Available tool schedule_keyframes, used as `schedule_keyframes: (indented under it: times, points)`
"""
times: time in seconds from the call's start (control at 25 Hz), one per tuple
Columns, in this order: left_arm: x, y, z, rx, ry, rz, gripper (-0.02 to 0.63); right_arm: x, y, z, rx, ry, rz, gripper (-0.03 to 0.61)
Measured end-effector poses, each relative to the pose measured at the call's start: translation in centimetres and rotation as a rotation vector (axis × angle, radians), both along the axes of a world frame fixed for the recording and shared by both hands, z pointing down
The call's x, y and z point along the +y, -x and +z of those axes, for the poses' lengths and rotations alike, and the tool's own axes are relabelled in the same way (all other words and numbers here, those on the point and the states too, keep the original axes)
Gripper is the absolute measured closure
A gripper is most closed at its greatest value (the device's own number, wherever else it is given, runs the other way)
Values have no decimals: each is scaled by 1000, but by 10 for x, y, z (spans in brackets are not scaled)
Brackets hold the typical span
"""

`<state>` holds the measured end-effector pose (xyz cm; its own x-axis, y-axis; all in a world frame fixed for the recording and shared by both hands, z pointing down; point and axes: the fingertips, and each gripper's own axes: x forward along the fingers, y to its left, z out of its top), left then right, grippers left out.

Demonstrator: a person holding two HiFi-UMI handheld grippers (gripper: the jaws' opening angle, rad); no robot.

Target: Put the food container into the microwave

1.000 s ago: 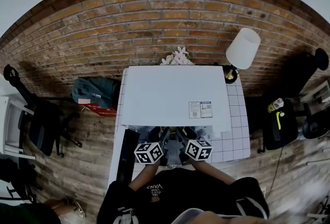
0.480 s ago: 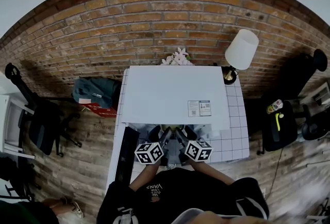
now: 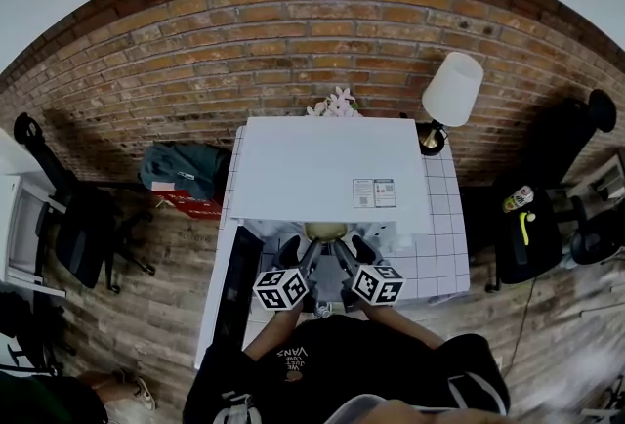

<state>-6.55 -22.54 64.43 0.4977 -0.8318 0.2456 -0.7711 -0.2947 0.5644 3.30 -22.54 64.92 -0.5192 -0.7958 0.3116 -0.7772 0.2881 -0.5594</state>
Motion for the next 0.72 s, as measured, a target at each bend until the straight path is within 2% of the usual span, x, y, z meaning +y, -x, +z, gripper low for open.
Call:
schedule_keyframes:
  times: [0.24, 0.44, 0.56, 0.72]
  points:
    - [24, 0, 4, -27, 9, 9, 362, 20, 0, 5, 33, 12, -22, 381]
    - [38, -3, 5, -50, 14, 24, 372, 31, 3, 4, 61, 6, -50, 458]
    - [43, -6, 4, -58, 3, 41, 418, 36, 4, 6, 78, 3, -62, 500]
    - [47, -8, 1, -79, -18, 71, 522, 38, 6, 8, 102, 4, -67, 543]
